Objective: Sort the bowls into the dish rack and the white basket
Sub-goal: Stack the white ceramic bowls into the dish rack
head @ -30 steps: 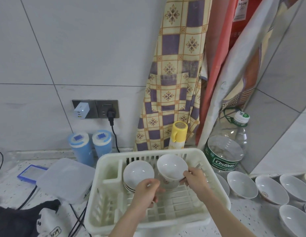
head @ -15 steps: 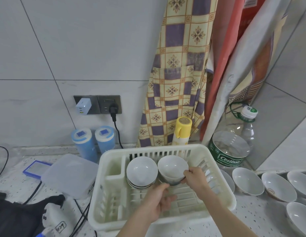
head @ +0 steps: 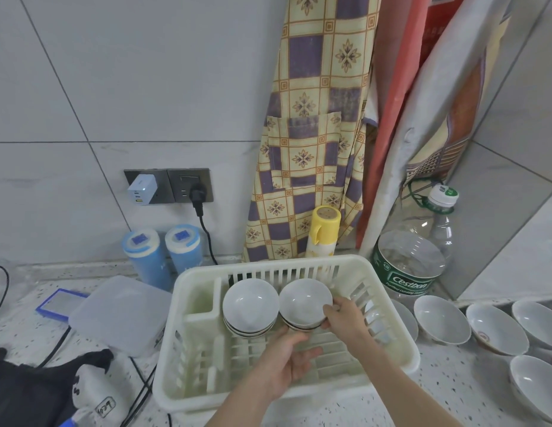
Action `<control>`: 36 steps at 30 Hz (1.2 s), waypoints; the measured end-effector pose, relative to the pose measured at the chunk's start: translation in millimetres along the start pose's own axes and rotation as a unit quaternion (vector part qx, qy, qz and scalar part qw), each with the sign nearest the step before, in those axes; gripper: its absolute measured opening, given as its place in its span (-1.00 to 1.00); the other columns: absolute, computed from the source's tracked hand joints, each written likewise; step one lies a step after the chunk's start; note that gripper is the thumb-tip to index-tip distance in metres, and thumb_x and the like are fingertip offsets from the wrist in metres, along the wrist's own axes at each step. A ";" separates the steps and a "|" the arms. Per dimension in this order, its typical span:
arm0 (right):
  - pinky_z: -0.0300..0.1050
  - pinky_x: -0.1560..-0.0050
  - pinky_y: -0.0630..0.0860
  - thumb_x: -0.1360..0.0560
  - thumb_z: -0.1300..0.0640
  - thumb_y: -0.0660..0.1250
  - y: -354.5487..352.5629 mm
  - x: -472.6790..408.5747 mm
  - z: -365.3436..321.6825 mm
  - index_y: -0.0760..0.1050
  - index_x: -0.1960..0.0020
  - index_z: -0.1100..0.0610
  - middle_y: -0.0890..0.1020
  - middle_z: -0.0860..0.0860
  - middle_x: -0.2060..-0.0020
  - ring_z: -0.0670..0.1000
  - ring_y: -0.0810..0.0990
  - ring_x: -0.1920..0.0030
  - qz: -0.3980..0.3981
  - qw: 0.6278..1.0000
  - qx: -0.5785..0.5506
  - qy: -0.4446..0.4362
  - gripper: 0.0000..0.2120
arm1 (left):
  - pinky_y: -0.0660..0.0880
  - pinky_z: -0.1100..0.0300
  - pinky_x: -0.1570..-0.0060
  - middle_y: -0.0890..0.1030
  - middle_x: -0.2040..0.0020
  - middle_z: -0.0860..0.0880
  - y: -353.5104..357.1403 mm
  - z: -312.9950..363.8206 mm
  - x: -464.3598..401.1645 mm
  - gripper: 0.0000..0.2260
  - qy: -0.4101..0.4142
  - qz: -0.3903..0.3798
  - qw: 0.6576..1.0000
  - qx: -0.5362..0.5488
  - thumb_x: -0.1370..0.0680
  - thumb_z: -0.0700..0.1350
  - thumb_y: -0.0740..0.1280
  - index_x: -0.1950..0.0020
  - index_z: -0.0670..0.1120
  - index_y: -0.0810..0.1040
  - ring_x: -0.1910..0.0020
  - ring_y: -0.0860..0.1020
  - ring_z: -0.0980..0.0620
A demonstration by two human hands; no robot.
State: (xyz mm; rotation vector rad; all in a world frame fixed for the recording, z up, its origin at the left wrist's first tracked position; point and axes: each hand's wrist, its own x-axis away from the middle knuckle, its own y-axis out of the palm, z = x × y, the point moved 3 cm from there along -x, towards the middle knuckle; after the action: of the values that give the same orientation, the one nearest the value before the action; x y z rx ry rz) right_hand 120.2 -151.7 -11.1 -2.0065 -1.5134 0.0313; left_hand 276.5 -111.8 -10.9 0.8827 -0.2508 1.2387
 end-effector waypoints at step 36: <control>-0.29 0.52 0.17 -0.59 0.09 0.27 -123.0 65.9 7.0 0.61 -0.08 -0.01 0.70 -0.01 0.29 -0.10 0.34 0.50 -0.189 0.969 -0.144 -0.066 -0.85 | 0.08 0.36 0.68 0.59 0.36 0.03 75.1 -9.1 31.9 -0.85 0.023 0.080 0.996 0.032 -0.55 -0.06 0.31 0.08 -0.11 0.60 0.55 0.32 0.15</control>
State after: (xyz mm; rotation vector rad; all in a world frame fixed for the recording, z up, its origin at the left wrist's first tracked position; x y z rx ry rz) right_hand 34.2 -71.8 64.8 -1.9248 -2.0647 -0.2277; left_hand 218.0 -78.5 36.0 0.9021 -0.2501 1.4216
